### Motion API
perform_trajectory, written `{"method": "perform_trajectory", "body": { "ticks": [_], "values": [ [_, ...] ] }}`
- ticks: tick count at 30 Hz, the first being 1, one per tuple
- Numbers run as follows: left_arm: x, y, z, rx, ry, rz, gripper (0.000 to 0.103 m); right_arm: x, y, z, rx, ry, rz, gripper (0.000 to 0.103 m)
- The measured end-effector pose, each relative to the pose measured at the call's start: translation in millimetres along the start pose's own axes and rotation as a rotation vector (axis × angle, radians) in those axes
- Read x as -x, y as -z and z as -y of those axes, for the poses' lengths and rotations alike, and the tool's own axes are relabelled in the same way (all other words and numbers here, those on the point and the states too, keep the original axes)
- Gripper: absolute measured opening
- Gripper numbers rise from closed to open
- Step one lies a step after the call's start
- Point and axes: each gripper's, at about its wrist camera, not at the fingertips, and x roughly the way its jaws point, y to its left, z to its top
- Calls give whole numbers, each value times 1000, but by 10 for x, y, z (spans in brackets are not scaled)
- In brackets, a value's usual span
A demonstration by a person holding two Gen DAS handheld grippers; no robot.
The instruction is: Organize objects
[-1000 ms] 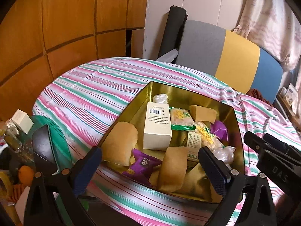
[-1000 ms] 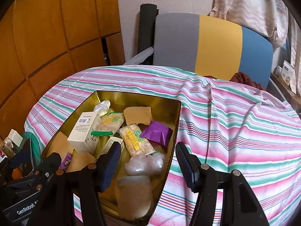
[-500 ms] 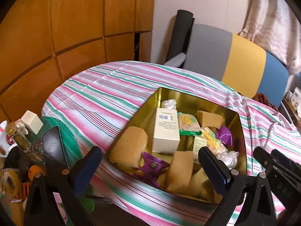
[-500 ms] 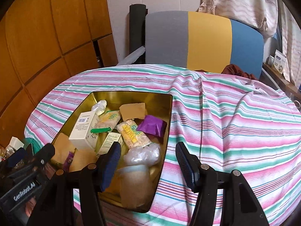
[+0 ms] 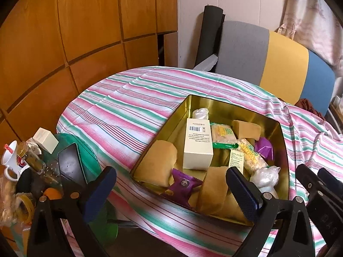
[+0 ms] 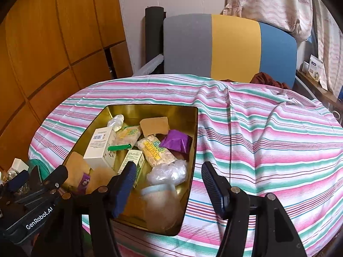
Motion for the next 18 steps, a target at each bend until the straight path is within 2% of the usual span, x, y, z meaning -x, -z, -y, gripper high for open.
{"method": "perform_trajectory", "body": {
  "ticks": [8, 18],
  "values": [
    [-13, 12, 2, -12, 3, -35, 103, -20, 30, -3, 0, 13, -19, 64],
    [30, 25, 46, -40, -3, -16, 103, -30, 33, 19, -8, 15, -17, 64]
  ]
}}
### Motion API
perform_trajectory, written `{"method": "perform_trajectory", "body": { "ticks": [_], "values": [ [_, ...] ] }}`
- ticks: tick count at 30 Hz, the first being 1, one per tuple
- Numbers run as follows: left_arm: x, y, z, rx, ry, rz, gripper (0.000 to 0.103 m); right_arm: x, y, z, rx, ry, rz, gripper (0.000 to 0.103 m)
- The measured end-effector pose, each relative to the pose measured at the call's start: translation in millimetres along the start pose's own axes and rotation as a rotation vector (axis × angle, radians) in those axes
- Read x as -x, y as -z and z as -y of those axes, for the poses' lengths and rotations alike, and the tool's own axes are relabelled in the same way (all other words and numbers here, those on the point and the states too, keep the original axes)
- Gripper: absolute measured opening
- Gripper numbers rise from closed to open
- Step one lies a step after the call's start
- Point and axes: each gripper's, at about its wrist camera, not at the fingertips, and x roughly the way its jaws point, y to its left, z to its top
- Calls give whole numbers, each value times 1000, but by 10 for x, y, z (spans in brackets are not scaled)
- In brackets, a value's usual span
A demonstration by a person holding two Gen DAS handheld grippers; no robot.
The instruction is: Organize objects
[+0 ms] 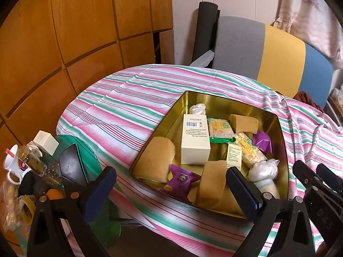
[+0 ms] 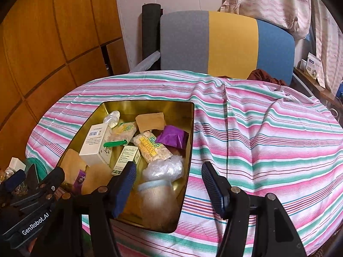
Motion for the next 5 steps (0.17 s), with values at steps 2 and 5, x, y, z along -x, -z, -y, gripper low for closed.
{"method": "perform_trajectory", "body": {
  "ticks": [2, 5],
  "values": [
    [-3, 8, -6, 2, -7, 3, 103, -6, 2, 9, -2, -3, -3, 64],
    [-20, 12, -6, 1, -6, -3, 103, -14, 5, 11, -3, -5, -5, 64]
  ]
}}
